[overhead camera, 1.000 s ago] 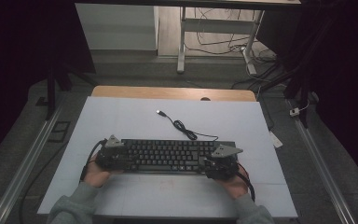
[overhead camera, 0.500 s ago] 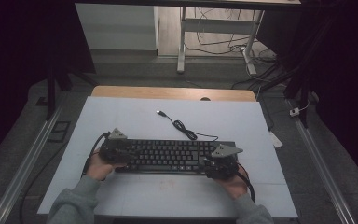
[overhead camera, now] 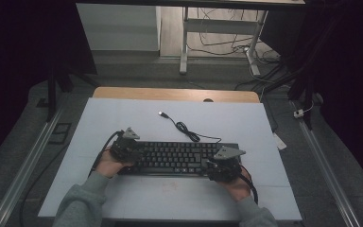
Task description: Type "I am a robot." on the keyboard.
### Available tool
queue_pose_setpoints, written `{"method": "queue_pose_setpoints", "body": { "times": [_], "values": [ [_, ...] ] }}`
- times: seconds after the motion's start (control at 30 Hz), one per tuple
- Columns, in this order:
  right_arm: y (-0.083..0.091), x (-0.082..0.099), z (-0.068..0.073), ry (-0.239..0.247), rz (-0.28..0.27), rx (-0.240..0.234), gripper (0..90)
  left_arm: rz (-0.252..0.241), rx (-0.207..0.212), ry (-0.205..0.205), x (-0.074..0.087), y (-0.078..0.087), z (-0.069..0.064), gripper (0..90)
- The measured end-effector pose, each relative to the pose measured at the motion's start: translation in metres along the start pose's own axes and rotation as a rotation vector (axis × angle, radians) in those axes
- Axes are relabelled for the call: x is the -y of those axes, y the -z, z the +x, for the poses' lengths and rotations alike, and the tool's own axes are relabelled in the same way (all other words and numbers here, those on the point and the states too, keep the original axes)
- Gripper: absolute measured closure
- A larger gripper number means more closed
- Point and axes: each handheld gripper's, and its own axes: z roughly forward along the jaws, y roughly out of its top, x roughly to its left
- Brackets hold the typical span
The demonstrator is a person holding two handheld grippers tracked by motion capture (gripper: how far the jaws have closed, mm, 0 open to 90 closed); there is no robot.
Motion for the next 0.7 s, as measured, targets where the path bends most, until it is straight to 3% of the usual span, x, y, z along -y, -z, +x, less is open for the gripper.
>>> {"method": "queue_pose_setpoints", "body": {
  "times": [0.07, 0.1, 0.17, 0.23, 0.7],
  "values": [
    [0.0, 0.0, 0.0, 0.0, 0.003, 0.002, 47.0, 0.006, 0.004, -0.008, -0.001, -0.004, -0.001, 69.5],
    [0.0, 0.0, 0.001, 0.001, 0.003, 0.002, 47.0, 0.01, 0.005, -0.013, -0.001, -0.006, -0.002, 78.6],
    [0.0, 0.0, 0.0, 0.003, 0.003, 0.002, 47.0, 0.023, 0.009, -0.021, -0.001, -0.009, -0.002, 86.9],
    [0.0, 0.001, 0.0, -0.003, 0.0, 0.001, 47.0, 0.036, 0.014, -0.023, 0.0, -0.012, -0.002, 89.1],
    [0.002, 0.002, 0.0, -0.003, 0.004, 0.009, 47.0, 0.054, -0.003, -0.035, 0.0, -0.022, -0.004, 89.2]
  ]
}}
